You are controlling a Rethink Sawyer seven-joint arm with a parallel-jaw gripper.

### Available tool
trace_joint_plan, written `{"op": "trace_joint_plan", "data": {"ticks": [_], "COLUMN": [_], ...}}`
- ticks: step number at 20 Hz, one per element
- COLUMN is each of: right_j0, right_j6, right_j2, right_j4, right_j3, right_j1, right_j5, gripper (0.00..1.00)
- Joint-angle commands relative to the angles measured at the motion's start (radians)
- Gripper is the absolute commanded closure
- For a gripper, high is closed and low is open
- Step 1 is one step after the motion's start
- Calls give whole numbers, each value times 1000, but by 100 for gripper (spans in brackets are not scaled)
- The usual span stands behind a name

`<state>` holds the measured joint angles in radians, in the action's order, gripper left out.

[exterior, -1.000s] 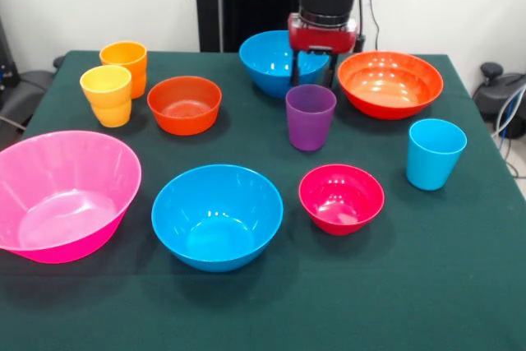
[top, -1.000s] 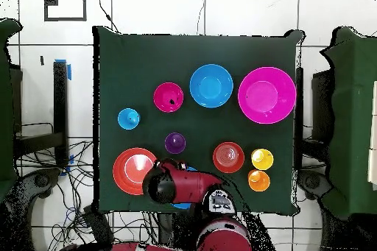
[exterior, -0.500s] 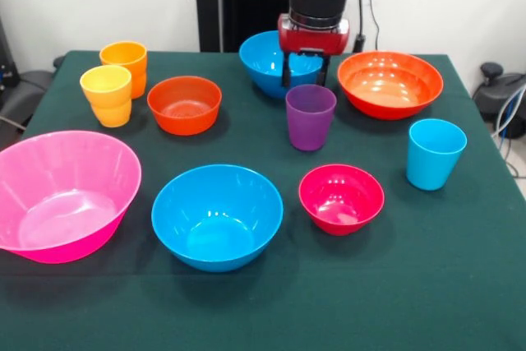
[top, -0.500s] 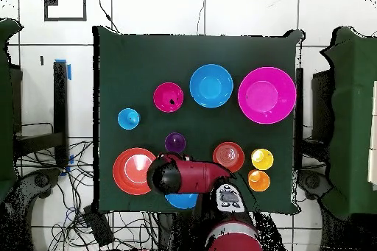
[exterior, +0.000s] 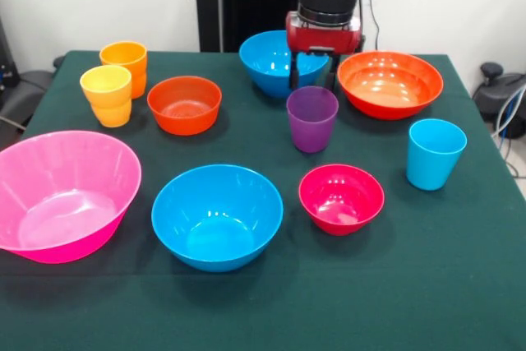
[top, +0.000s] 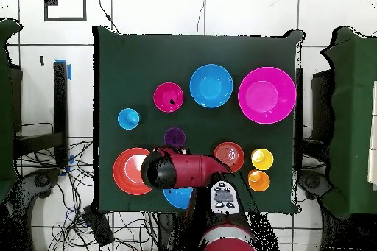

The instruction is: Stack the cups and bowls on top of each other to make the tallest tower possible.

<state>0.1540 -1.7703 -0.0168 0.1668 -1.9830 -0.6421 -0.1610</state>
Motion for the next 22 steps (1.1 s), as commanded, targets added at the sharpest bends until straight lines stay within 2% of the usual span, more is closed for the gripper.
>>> {"op": "trace_joint_plan", "data": {"ticks": [1, 7, 13, 22], "right_j0": [-25, -33, -35, -34], "right_j6": [-63, -58, -58, -60], "right_j2": [86, 67, 45, 44], "right_j4": [2, 9, 7, 17], "right_j3": [59, 48, 20, 32], "right_j1": [0, -20, -66, -78], "right_j5": [-118, -135, -200, -233], "gripper": [0, 0, 0, 0]}}
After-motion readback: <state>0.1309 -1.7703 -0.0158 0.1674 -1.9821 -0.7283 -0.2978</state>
